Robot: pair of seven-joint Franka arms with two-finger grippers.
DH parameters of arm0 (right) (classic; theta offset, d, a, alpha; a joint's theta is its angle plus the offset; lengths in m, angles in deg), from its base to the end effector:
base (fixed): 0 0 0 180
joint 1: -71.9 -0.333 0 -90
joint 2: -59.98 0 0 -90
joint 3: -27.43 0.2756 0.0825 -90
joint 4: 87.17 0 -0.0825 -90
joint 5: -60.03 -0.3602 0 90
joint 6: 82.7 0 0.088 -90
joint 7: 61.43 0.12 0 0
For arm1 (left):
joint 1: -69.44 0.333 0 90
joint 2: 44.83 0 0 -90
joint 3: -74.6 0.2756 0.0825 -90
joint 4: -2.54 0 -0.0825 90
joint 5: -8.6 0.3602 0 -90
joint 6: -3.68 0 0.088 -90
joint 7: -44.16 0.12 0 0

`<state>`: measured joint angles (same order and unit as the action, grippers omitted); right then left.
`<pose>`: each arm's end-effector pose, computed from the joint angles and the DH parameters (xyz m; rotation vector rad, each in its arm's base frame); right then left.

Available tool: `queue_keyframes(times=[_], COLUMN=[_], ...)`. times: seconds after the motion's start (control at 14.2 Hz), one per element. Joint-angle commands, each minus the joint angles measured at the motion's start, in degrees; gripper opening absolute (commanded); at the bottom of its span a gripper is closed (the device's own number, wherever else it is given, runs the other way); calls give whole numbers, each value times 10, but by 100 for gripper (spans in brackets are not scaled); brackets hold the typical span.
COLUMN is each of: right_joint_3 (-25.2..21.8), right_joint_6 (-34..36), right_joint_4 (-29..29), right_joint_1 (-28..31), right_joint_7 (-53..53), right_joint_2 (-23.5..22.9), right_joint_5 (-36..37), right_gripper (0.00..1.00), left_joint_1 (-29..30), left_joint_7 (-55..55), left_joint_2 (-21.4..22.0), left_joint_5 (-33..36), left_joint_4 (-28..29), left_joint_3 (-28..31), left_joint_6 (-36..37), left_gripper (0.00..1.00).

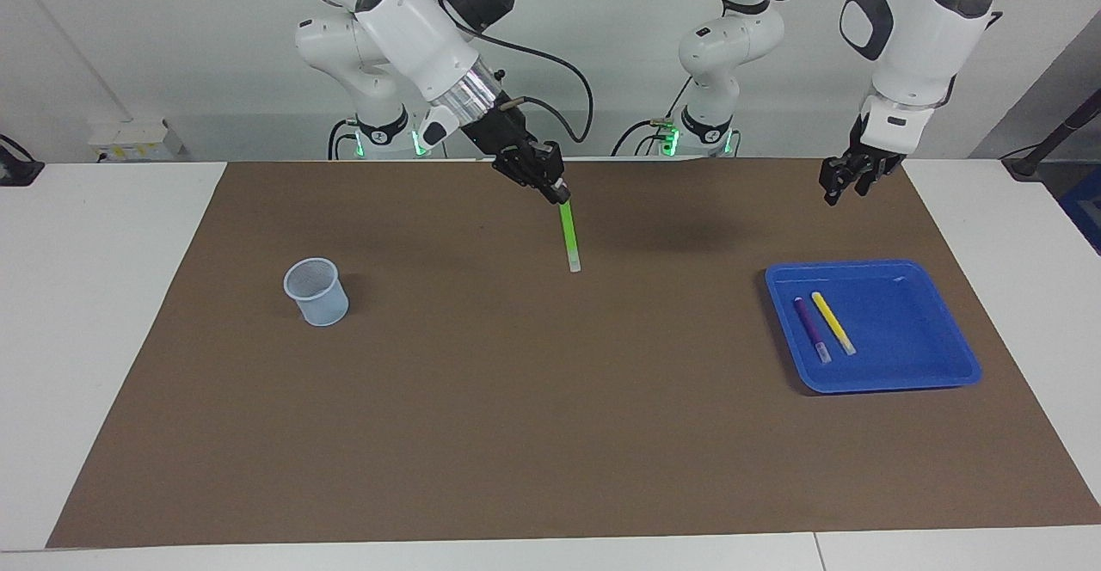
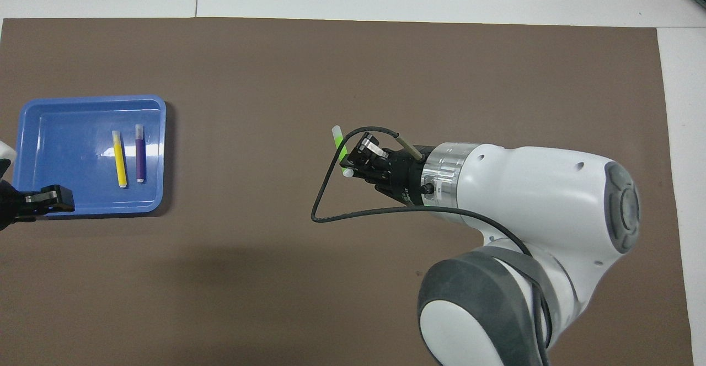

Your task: Right arm passes pens to left for tray arrangement

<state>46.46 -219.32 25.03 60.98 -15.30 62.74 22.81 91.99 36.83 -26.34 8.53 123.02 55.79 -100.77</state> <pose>0.4880 0.2969 0.5055 -2.3141 0.7825 -0.0398 0.4561 0.0195 0.5020 -3.0243 -0.3156 -0.0443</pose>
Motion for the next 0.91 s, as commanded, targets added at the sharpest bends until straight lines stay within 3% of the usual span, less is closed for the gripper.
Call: queue_keyframes(times=[0.0, 0.28, 0.42, 0.49, 0.84], right_joint_3=[0, 0, 0, 0, 0], right_joint_6=[-14, -50, -58, -58, -58], right_joint_4=[4, 3, 3, 3, 3], right_joint_1=[-2, -19, -32, -37, -38], right_joint_7=[7, 39, 53, 53, 54], right_joint_2=[1, -2, -3, -3, -3], right_joint_5=[-15, -15, -15, -15, -15], right_gripper=[0, 0, 0, 0, 0], left_joint_1=[-12, -19, -29, -63, -127], left_joint_7=[-15, -190, -334, -414, -608], left_joint_2=[5, 4, 1, -7, -95], left_joint_5=[-1, -88, -106, -106, -106], left_joint_4=[-13, -13, -8, -10, -82], left_joint_3=[0, 4, 0, 1, -3], left_joint_6=[29, 8, -53, -94, -117], left_gripper=[61, 61, 61, 61, 61])
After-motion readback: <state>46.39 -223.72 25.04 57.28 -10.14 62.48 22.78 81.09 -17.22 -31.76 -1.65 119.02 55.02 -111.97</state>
